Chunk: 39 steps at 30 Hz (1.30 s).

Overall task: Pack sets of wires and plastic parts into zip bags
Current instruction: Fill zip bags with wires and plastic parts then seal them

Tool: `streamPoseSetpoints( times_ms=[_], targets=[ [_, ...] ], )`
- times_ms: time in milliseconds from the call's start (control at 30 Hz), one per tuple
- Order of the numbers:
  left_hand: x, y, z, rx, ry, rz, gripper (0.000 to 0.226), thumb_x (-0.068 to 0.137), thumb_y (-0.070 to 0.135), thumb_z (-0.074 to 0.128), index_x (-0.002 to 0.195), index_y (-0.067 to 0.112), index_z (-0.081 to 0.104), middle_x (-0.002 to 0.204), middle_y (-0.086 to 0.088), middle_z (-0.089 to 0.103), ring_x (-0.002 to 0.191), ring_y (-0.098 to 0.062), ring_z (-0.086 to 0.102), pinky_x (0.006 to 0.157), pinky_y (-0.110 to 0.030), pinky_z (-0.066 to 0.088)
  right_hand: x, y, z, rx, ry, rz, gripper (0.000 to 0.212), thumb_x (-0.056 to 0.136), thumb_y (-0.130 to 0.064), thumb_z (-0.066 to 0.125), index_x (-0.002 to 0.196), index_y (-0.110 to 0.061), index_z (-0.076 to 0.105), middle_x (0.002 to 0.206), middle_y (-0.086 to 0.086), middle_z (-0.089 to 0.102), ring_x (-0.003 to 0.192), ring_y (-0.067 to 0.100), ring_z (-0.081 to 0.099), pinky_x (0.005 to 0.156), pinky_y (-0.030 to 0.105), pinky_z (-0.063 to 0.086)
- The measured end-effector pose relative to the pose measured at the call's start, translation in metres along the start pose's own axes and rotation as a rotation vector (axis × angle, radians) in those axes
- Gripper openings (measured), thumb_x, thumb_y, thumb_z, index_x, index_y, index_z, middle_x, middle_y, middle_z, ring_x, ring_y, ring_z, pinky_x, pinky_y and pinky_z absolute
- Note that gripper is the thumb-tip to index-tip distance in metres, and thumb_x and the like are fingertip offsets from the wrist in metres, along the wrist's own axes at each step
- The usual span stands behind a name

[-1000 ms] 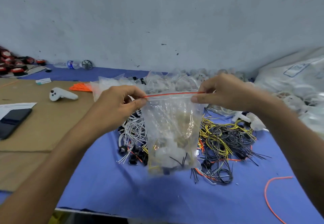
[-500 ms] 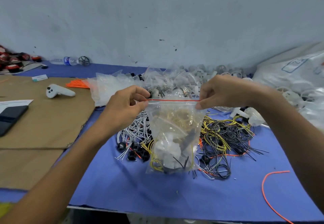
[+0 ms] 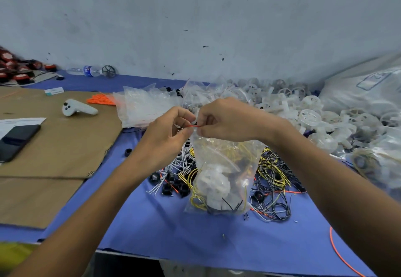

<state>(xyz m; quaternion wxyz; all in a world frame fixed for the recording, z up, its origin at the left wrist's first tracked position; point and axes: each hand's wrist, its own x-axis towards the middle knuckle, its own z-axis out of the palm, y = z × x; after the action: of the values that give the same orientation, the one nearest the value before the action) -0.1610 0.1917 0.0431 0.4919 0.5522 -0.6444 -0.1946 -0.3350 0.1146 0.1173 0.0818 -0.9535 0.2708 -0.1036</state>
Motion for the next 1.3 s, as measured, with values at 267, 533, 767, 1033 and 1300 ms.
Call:
streamPoseSetpoints(
  times_ms=[267, 533, 767, 1033, 1300],
  targets=[
    [-0.004, -0.004, 0.004, 0.051, 0.041, 0.009, 0.028, 0.091, 0.021, 0.068, 0.105, 0.043, 0.058, 0.092, 0.019, 0.065, 0.061, -0.021, 0.047, 0.054, -0.022, 0.043, -0.001, 0.000, 0.010, -0.022, -0.005, -0.043, 0.022, 0.093, -0.041, 0.060, 0.087, -0.020, 0.064, 0.071, -0.015, 0.055, 0.066, 0.001, 0.050, 0.060, 0.022, 0.036],
    [-0.003, -0.006, 0.004, -0.033, 0.040, -0.009, 0.029, 0.088, 0.027, 0.071, 0.107, 0.045, 0.061, 0.095, 0.020, 0.068, 0.067, -0.016, 0.056, 0.059, -0.015, 0.043, -0.006, 0.010, 0.002, 0.131, -0.044, 0.048, 0.015, 0.090, -0.036, 0.068, 0.087, -0.022, 0.068, 0.079, -0.006, 0.069, 0.077, 0.011, 0.065, 0.069, 0.033, 0.053],
    [-0.009, -0.005, 0.004, -0.124, 0.060, 0.011, 0.027, 0.089, 0.018, 0.067, 0.103, 0.040, 0.061, 0.084, 0.017, 0.063, 0.055, -0.008, 0.037, 0.053, -0.021, 0.037, -0.023, 0.014, 0.003, 0.048, -0.018, 0.035, 0.022, 0.090, -0.044, 0.064, 0.086, -0.022, 0.065, 0.072, -0.010, 0.061, 0.067, 0.003, 0.055, 0.061, 0.018, 0.040],
    [-0.013, -0.007, -0.008, 0.011, 0.082, -0.006, 0.026, 0.091, 0.011, 0.068, 0.105, 0.032, 0.063, 0.088, 0.019, 0.063, 0.061, -0.003, 0.045, 0.060, -0.017, 0.042, -0.077, 0.067, -0.011, 0.482, -0.022, 0.199, 0.011, 0.087, -0.035, 0.070, 0.082, -0.026, 0.069, 0.067, -0.006, 0.059, 0.063, 0.011, 0.048, 0.060, 0.031, 0.038],
    [-0.007, 0.040, 0.024, 0.418, -0.059, 0.191, 0.031, 0.086, 0.053, 0.065, 0.112, 0.036, 0.065, 0.104, 0.017, 0.064, 0.105, -0.010, 0.048, 0.093, -0.032, 0.039, -0.083, 0.046, 0.005, 0.398, 0.170, 0.121, 0.015, 0.086, -0.033, 0.073, 0.078, -0.022, 0.066, 0.060, -0.012, 0.057, 0.053, 0.001, 0.043, 0.052, 0.017, 0.035]
  ],
)
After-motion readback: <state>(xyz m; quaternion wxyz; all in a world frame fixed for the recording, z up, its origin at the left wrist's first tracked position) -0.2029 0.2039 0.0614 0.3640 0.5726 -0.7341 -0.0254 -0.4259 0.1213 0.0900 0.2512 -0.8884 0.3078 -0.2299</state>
